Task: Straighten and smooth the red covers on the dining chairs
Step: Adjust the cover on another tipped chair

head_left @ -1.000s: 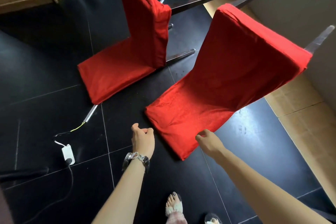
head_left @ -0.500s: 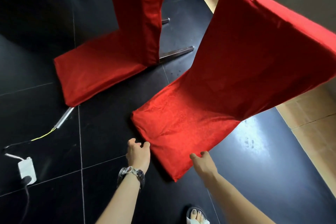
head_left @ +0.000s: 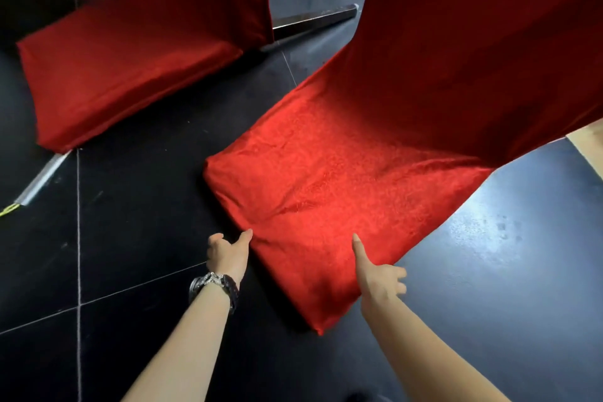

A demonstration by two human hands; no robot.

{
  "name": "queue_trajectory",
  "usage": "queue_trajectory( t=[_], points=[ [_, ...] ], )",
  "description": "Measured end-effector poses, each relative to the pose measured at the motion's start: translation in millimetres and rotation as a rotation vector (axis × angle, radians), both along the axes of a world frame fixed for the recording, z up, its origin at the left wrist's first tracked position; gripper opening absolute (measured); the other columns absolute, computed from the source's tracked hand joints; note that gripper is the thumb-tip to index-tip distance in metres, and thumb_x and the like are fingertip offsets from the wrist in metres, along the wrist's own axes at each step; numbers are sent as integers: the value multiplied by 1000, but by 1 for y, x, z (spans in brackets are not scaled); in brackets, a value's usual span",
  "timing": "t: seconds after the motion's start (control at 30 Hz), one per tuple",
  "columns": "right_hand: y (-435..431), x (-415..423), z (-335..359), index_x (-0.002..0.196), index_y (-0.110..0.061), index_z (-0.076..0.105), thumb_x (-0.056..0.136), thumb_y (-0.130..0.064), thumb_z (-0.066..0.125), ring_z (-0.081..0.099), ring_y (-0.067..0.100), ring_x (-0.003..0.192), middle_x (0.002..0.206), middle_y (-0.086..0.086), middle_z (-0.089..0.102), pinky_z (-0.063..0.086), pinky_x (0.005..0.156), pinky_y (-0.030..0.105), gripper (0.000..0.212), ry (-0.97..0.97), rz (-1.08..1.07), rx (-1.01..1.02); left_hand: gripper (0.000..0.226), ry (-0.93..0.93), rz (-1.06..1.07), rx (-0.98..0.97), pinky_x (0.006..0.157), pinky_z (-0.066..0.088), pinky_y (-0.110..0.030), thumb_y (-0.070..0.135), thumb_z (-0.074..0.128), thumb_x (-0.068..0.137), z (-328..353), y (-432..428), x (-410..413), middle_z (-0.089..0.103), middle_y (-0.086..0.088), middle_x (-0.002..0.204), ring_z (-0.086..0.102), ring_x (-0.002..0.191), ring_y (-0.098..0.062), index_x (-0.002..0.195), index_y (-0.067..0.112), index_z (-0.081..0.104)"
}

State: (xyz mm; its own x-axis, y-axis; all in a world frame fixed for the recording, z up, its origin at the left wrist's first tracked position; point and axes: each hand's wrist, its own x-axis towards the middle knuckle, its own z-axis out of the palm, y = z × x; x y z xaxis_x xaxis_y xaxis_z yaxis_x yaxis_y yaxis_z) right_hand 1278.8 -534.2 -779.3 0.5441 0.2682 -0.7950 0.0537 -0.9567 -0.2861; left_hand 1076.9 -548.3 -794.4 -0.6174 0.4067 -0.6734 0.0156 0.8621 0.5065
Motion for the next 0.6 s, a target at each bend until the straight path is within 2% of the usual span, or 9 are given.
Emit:
queue_trajectory(
  t=[0.13,0.23,0.33,0.4,0.47,0.53,0.6],
  points=[
    [2,-11,-44,146,-2,13,67,-65,71,34,38,129,145,19,25,31,102,49,116,-134,-10,172,81,-40,9,31,109,33,-44,50,62,86,-41,13,-4,35,-18,144,39,129,-35,142,4,27],
    [4,-15,-67,148,-10,10,66,-67,71,41,40,126,144,18,30,34,99,53,117,-178,-78,311,89,-61,88,62,108,32,-43,56,62,82,-68,22,-6,32,-18,146,39,130,-36,143,2,24],
    [-7,-10,-84,145,-24,17,66,-70,69,51,35,119,139,10,45,38,89,43,106,-150,-176,449,97,-62,158,113,109,33,-43,61,64,78,-90,23,-9,34,-17,145,40,129,-34,144,4,22],
    [-19,-7,-94,142,-27,26,65,-73,67,55,28,114,125,1,56,34,83,35,98,-90,-240,475,99,-76,204,156,107,37,-43,64,66,74,-99,22,-8,40,-14,142,45,126,-32,144,7,25],
    [-26,-7,-104,131,-25,42,65,-76,64,57,20,100,100,-12,57,33,80,30,86,-35,-319,478,97,-109,273,203,103,41,-44,67,68,70,-105,23,-5,48,-9,135,51,120,-30,140,9,33],
    [-25,-9,-112,112,-29,53,65,-75,65,54,5,79,82,-25,50,34,77,26,67,-6,-382,516,95,-128,314,220,101,45,-45,72,66,66,-109,27,-4,56,-7,127,56,114,-29,133,9,45],
    [-25,-10,-116,99,-36,55,65,-73,67,49,-16,65,78,-29,51,35,67,16,51,12,-392,579,98,-126,301,196,102,43,-47,79,61,63,-111,32,-6,57,-8,127,56,114,-30,129,8,49]
  ],
)
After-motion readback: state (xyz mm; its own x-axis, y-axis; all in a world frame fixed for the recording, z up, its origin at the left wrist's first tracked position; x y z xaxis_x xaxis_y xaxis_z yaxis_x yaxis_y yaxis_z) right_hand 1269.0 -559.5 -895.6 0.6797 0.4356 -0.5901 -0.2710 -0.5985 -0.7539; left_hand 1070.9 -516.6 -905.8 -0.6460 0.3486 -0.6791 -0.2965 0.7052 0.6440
